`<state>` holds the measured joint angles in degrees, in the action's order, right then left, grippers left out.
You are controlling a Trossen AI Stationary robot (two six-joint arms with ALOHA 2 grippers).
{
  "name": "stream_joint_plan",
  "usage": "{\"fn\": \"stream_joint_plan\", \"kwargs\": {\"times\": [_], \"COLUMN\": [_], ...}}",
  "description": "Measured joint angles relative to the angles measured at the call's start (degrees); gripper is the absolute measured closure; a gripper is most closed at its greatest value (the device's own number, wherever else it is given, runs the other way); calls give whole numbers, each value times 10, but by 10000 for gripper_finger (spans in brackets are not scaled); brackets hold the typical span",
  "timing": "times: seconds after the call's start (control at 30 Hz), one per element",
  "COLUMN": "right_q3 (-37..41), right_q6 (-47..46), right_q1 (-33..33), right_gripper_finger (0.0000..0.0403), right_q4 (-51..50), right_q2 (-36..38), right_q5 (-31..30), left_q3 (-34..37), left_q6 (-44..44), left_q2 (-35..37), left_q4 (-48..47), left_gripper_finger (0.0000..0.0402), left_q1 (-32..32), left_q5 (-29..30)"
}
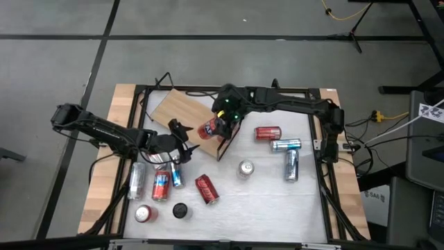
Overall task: Pick and place cans onto a shelf
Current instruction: Put the bottom right red soda can on the shelf aligned with the other red soda can
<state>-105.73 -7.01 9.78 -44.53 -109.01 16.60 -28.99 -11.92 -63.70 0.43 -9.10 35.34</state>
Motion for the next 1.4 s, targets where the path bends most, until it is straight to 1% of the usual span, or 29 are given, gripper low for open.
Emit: {"fn": "stream_joint_plan", "kwargs": {"times": [0.1,0.3,0.47,0.6,0.67,0.9,1.23,1.4], "right_q3": [0,0,0,0,0,1,1,1], "right_q6": [3,4,16,30,31,31,31,31], "right_q1": [-6,-9,-24,-41,-47,-53,-53,-53], "right_gripper_finger": [104,104,104,104,104,104,104,104], "right_q4": [14,11,10,10,10,6,12,15], "right_q2": [0,0,0,0,0,-12,-52,-61], "right_q5": [4,3,-15,-49,-56,-85,-86,-87], "left_q3": [0,0,0,0,0,0,0,0], "left_q6": [0,0,-1,-12,-13,-13,-31,-31], "left_q2": [0,0,0,0,0,0,0,0], "left_q4": [0,0,-8,-15,-17,-27,-83,-91], "left_gripper_finger": [35,35,35,35,35,35,35,35], "left_q1": [8,16,17,17,17,17,17,17], "left_q5": [1,-2,-2,-1,-1,-1,6,19]}}
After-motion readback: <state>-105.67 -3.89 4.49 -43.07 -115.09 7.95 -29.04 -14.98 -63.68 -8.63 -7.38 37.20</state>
